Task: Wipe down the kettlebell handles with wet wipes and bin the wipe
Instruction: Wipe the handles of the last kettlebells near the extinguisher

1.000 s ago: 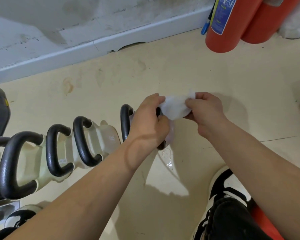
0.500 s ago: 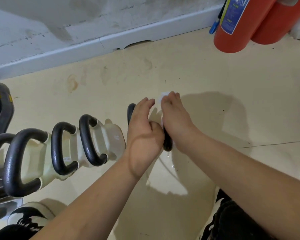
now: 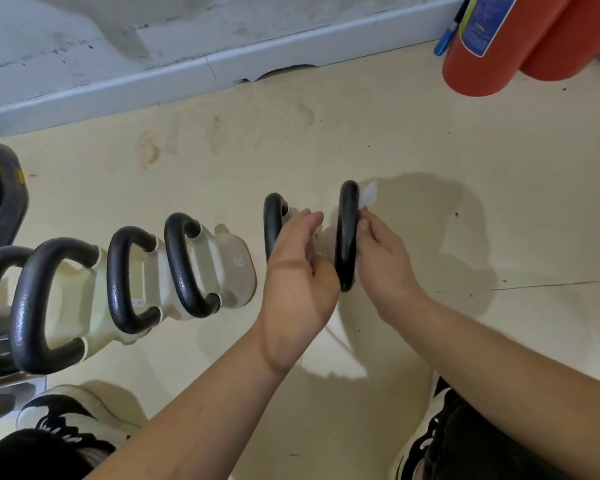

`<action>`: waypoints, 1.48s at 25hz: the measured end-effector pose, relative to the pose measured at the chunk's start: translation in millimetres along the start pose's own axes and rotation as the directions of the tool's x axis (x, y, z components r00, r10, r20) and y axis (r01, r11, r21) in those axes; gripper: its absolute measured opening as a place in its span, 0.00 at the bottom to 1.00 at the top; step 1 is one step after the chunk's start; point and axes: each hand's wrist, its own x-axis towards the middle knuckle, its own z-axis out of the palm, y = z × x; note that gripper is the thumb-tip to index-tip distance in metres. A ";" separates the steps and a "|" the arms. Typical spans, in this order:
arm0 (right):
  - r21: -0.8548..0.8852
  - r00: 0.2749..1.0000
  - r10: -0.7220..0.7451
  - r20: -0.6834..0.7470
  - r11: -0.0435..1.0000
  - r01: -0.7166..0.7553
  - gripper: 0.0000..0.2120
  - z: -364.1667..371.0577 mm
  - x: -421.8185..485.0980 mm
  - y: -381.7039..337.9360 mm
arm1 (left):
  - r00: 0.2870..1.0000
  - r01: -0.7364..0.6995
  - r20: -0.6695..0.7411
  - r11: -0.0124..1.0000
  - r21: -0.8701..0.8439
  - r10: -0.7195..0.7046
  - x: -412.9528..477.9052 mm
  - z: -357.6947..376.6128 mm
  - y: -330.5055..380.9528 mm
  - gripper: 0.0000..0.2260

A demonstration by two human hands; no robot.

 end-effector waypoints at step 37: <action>-0.440 0.673 0.454 0.584 0.874 -0.208 0.04 -35.7 -43.2 -42.9 | 0.939 0.233 0.245 0.970 0.071 -0.243 -69.1 -35.7 -28.1 0.10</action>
